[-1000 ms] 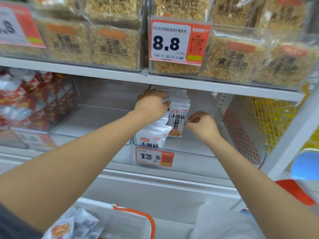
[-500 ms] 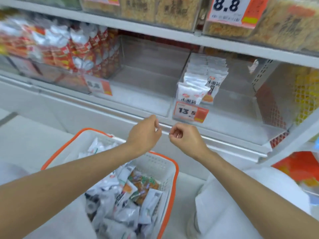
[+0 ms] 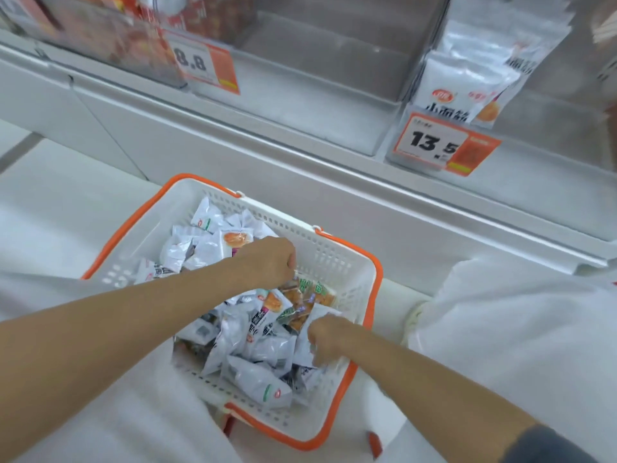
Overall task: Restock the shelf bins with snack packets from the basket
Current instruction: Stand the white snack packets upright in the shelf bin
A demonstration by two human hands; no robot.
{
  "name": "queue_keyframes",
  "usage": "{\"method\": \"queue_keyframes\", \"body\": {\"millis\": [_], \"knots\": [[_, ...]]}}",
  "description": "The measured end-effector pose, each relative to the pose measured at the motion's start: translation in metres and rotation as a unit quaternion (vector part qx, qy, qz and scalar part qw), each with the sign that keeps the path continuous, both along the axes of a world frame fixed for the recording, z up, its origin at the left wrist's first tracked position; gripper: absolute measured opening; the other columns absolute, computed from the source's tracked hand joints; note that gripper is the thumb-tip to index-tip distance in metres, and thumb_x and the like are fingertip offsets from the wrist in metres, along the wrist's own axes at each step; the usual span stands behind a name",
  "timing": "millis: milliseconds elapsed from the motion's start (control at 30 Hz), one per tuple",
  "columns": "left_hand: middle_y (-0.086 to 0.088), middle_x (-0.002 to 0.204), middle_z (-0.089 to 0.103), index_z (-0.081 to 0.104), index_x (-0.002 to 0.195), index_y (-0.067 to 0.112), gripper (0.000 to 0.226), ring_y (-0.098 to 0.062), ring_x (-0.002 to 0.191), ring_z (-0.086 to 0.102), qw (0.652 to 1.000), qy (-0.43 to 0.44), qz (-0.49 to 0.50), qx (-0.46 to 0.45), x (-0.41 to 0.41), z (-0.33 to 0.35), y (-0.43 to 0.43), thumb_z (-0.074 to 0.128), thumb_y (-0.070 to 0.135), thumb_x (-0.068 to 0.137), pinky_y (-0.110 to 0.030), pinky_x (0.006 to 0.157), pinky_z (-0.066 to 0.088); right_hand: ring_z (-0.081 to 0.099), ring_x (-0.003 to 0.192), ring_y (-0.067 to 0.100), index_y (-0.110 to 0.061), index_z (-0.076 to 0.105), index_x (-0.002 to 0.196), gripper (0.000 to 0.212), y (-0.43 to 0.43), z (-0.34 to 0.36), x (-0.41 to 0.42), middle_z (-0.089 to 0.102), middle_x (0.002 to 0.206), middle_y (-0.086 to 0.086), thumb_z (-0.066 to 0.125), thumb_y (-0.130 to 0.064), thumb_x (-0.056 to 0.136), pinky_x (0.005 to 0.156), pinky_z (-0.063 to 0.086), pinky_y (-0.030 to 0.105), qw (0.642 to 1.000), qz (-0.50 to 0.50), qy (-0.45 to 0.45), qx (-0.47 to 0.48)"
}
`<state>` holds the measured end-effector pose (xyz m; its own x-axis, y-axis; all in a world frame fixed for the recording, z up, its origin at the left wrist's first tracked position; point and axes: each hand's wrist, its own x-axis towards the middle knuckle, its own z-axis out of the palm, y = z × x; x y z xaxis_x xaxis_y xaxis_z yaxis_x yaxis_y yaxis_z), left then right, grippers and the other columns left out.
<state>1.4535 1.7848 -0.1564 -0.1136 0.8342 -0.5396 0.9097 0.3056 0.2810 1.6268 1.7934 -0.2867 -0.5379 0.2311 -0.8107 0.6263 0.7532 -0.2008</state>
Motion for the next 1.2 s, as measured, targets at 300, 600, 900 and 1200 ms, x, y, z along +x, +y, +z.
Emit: {"method": "queue_keyframes", "body": {"millis": [300, 600, 900, 1200], "knots": [[0.005, 0.100, 0.063, 0.066, 0.097, 0.020, 0.013, -0.016, 0.092, 0.059, 0.999, -0.030, 0.005, 0.022, 0.015, 0.013, 0.007, 0.055, 0.017, 0.090, -0.030, 0.080, 0.050, 0.062, 0.099, 0.027, -0.007, 0.065, 0.101, 0.022, -0.032, -0.009, -0.009, 0.066, 0.104, 0.009, 0.059, 0.006, 0.085, 0.085, 0.044, 0.038, 0.982, 0.145, 0.012, 0.117], [-0.003, 0.103, 0.069, 0.070, 0.100, 0.015, 0.018, -0.019, 0.093, 0.064, 0.998, -0.042, 0.030, 0.022, 0.011, 0.025, 0.007, 0.055, 0.016, 0.090, -0.031, 0.083, 0.051, 0.050, 0.114, 0.028, -0.010, 0.062, 0.091, 0.017, -0.035, -0.001, -0.001, 0.064, 0.111, 0.010, 0.062, -0.026, 0.093, 0.099, 0.035, 0.037, 0.989, 0.038, -0.028, 0.138], [-0.003, 0.121, 0.062, 0.067, 0.109, 0.011, 0.025, -0.022, 0.108, 0.059, 0.998, -0.038, 0.035, 0.034, -0.003, 0.024, 0.013, 0.051, 0.009, 0.090, -0.032, 0.092, 0.049, 0.061, 0.079, 0.025, -0.005, 0.059, 0.081, 0.011, -0.012, 0.047, -0.019, 0.057, 0.079, 0.006, 0.050, -0.005, 0.089, 0.069, 0.052, 0.034, 0.994, -0.054, 0.043, 0.082], [-0.004, 0.119, 0.068, 0.060, 0.121, 0.013, 0.048, -0.017, 0.112, 0.064, 0.905, -0.411, 0.097, -0.050, -0.001, 0.060, 0.011, 0.074, -0.004, 0.078, -0.027, 0.092, 0.050, 0.057, 0.056, 0.017, -0.002, 0.054, 0.080, 0.025, 0.082, 0.218, -0.004, 0.058, 0.063, 0.010, 0.038, -0.004, 0.099, 0.053, 0.047, 0.024, 0.701, -0.568, 0.356, -0.243]]}}
